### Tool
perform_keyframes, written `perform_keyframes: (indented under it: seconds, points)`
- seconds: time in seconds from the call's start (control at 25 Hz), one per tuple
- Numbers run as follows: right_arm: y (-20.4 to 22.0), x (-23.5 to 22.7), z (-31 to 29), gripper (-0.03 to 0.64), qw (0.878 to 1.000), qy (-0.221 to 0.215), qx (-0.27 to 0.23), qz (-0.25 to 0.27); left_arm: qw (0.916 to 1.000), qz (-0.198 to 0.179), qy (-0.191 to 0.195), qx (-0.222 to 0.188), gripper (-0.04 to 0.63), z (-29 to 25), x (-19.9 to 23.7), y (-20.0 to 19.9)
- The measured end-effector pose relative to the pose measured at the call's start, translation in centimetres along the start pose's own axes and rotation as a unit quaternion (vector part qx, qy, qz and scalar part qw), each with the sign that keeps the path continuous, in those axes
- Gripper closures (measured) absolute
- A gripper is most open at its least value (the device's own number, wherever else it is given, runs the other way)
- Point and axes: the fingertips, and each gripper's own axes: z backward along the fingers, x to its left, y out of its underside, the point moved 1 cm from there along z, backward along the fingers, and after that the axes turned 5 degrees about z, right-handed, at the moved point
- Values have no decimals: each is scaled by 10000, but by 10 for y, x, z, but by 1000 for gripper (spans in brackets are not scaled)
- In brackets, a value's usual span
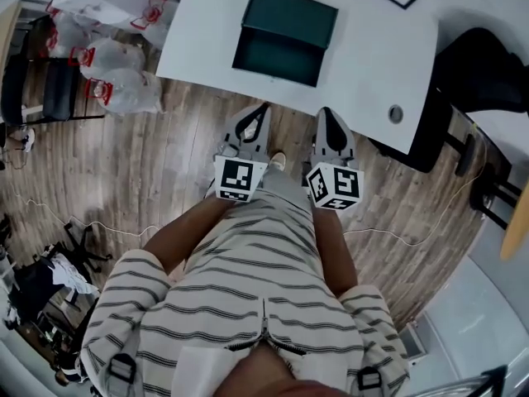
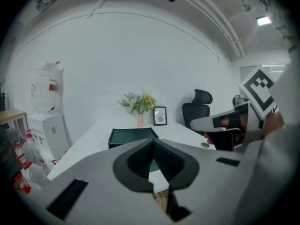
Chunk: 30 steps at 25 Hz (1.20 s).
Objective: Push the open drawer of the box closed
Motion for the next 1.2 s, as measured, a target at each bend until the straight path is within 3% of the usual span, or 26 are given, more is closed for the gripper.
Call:
perform_keyframes:
  seconds: [0.44, 1.2]
  points:
    - [-10, -15, -51, 607, 9998, -9, 211, -68, 9998, 41, 7, 205, 595, -43, 23, 0]
    - [3, -77, -139, 606, 9953, -239, 935, -124, 9965, 291, -579, 535, 595, -80, 29, 30]
